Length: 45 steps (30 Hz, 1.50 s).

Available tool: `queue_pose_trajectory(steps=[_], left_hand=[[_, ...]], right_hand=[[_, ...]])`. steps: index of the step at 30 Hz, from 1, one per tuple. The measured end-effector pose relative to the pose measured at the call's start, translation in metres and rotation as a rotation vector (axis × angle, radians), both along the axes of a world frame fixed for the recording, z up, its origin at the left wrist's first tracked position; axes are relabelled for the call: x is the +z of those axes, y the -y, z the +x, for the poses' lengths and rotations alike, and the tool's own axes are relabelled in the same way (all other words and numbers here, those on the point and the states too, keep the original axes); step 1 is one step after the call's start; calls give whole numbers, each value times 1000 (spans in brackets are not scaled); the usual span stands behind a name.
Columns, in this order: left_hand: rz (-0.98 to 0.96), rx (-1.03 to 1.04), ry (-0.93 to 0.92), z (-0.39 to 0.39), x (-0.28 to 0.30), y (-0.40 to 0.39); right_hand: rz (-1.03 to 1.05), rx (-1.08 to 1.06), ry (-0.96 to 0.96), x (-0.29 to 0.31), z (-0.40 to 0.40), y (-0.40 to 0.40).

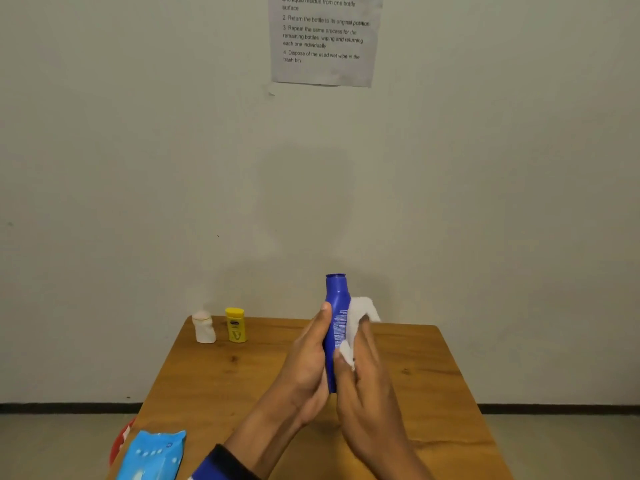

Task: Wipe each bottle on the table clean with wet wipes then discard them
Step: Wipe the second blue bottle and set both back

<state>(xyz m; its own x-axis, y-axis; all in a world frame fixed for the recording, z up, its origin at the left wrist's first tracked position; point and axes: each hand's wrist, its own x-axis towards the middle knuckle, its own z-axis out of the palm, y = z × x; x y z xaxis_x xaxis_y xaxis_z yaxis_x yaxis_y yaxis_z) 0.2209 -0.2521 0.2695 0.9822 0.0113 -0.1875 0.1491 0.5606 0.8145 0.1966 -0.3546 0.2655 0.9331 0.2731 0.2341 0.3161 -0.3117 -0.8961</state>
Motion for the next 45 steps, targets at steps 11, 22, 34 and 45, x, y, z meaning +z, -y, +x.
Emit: queue_pose_trajectory(steps=[11, 22, 34, 45], left_hand=[[-25, -160, -43, -4, -9, 4], [404, -355, 1, -10, -12, 10], [450, -668, 159, -8, -9, 15], [880, -630, 88, -4, -34, -8]], right_hand=[[148, -57, -6, 17, 34, 16], [441, -85, -428, 20, 57, 32], [485, -103, -419, 31, 77, 46], [1049, -339, -263, 46, 98, 94]])
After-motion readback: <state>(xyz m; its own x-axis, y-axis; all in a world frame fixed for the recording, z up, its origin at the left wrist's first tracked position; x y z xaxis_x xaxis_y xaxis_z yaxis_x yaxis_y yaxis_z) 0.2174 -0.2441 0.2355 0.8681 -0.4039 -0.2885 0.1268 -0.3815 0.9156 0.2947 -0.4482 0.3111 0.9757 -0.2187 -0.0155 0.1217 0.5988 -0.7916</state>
